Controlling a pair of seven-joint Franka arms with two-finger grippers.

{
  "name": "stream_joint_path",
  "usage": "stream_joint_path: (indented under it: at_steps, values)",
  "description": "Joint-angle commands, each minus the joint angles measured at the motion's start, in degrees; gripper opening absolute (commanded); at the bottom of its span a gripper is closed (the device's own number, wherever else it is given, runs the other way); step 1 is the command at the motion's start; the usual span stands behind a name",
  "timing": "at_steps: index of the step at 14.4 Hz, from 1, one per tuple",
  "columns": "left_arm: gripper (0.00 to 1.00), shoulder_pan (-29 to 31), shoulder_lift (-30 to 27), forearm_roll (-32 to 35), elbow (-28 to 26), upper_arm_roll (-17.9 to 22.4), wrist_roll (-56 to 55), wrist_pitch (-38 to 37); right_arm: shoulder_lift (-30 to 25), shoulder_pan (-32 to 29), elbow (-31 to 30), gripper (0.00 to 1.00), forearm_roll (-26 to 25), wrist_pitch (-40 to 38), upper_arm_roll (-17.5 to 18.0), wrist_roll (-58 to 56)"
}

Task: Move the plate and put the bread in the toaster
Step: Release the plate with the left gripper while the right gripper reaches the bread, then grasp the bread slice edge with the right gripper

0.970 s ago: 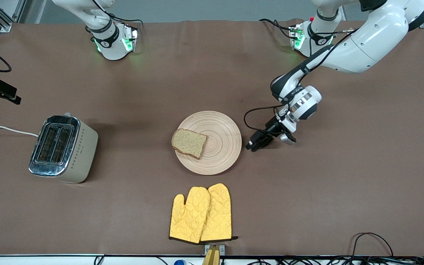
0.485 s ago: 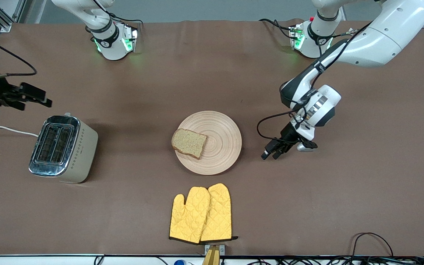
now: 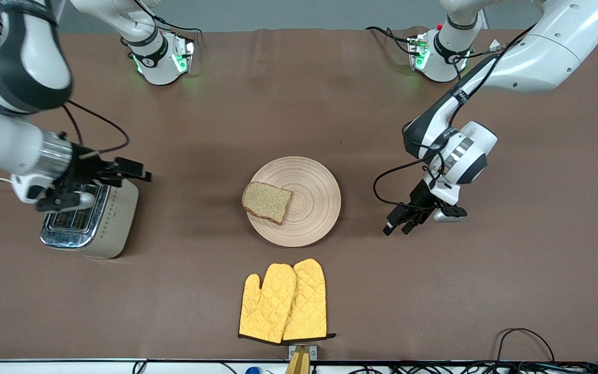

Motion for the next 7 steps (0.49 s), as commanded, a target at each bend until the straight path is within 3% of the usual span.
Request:
stream_joint_path:
  at_steps: [1, 4, 7]
  values:
    - [1.00, 3.67, 1.73, 5.74, 0.96, -3.59, 1.19, 1.60, 2.38, 3.93, -3.81, 1.00, 3.38, 5.32, -0.33, 2.44]
    - [1.00, 7.54, 3.05, 12.95, 0.61, -7.28, 1.27, 1.42, 6.26, 7.62, -7.84, 1.00, 7.61, 14.35, -0.33, 2.53]
    - [1.00, 8.51, 2.88, 14.91, -0.01, -8.17, 1.36, 1.42, 9.86, 12.01, -11.63, 1.00, 12.09, 24.12, -0.33, 2.53]
